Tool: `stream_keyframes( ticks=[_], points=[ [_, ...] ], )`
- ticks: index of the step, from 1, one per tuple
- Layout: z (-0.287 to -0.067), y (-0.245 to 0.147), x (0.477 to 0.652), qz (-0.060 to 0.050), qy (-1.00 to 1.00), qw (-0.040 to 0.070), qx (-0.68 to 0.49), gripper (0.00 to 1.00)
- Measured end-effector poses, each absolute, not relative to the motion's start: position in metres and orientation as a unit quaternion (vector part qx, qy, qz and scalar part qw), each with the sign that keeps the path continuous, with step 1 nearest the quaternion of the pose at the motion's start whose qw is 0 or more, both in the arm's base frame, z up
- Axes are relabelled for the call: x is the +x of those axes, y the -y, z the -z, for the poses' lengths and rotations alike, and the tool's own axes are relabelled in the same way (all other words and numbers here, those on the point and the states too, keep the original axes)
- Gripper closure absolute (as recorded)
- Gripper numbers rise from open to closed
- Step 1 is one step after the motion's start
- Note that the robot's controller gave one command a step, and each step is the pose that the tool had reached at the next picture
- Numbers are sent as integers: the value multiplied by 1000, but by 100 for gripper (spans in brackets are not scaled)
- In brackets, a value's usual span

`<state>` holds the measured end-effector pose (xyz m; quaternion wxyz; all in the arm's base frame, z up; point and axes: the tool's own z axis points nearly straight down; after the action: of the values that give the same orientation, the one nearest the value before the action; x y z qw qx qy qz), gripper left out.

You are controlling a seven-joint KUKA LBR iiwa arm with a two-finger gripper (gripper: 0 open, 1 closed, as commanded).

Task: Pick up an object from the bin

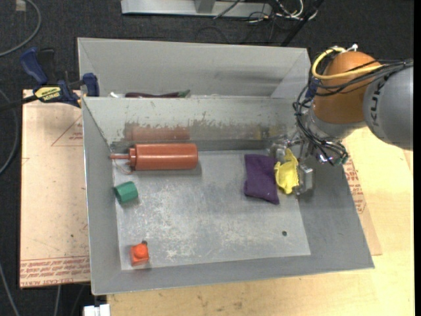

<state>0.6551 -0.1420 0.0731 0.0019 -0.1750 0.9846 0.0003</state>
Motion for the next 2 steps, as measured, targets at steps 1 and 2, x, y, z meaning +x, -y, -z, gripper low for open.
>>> stream_keyframes(
  ticks=[1,2],
  points=[
    [-67,142,655,-1,-995,7,-95,100],
    [-68,143,654,-1,-996,7,-84,100]
  ],
)
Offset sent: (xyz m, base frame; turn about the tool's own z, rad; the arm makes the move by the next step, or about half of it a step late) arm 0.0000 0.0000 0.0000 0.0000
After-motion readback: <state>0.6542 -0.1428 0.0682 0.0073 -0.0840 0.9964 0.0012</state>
